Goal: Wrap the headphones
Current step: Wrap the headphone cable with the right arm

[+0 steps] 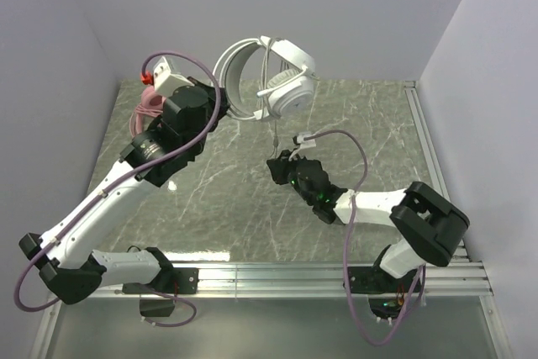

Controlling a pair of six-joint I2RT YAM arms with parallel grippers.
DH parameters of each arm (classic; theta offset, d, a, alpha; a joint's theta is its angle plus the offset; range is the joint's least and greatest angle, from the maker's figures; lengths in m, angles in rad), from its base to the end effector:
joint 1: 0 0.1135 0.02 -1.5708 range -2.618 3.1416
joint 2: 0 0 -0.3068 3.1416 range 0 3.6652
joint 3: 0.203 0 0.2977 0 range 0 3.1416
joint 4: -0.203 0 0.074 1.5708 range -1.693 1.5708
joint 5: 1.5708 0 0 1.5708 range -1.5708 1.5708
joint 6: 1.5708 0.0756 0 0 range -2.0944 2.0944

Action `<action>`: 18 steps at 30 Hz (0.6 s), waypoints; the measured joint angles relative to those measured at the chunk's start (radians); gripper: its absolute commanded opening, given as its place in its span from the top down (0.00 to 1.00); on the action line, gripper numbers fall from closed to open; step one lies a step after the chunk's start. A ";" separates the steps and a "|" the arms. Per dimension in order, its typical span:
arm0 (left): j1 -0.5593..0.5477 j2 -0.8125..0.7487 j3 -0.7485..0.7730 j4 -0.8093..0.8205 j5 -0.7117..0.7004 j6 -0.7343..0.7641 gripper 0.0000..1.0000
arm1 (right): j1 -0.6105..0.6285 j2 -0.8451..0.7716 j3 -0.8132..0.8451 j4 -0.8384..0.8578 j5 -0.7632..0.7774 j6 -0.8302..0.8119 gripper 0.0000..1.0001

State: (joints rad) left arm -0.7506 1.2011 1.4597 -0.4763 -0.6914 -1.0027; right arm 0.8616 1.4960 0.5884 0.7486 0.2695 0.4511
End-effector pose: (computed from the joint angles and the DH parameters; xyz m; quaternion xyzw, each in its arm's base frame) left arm 0.2558 -0.1727 0.5036 -0.3027 0.7011 -0.2837 0.5799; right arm 0.2555 0.2668 0.2034 -0.0684 0.7561 0.3113 0.5717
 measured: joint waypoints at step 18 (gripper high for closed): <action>-0.006 -0.069 0.024 -0.001 0.032 -0.013 1.00 | -0.001 0.059 -0.015 0.144 0.053 -0.028 0.14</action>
State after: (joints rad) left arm -0.7570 1.1324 1.4834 -0.4770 -0.6590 -1.0153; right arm 0.8608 1.5547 0.5735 0.8925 0.3225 0.4229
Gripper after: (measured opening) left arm 0.105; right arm 0.751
